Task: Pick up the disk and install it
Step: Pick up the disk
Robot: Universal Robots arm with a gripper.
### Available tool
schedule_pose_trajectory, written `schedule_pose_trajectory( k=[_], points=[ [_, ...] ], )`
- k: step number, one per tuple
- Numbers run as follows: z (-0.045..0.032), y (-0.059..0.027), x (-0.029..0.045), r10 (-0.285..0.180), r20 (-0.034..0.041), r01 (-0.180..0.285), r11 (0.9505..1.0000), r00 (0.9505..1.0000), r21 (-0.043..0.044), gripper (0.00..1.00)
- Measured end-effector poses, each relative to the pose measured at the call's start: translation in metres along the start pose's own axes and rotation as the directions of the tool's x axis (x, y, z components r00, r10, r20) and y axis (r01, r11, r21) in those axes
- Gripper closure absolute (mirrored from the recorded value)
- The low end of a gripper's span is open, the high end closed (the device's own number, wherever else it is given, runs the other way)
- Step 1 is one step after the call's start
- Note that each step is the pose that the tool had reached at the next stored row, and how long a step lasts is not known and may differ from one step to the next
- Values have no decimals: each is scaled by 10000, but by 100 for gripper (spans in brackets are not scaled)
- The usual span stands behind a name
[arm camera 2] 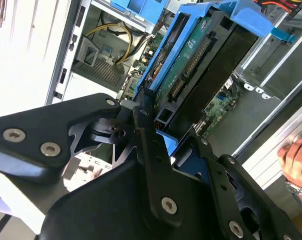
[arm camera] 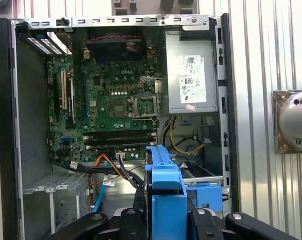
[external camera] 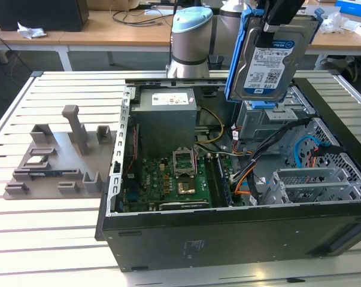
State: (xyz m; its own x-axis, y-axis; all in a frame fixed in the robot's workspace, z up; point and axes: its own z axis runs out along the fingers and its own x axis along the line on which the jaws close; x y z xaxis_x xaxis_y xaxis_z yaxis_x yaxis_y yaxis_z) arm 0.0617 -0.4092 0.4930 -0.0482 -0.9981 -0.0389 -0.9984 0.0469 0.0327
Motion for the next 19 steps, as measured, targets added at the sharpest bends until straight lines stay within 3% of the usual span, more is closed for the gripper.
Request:
schedule_pose_trajectory(
  k=[9, 19],
  points=[
    [9, -5, 87, 0, -1, 0, 10000, 10000, 0, 63],
    [12, -14, 270, 0, -2, 0, 10000, 10000, 0, 63]
  ],
)
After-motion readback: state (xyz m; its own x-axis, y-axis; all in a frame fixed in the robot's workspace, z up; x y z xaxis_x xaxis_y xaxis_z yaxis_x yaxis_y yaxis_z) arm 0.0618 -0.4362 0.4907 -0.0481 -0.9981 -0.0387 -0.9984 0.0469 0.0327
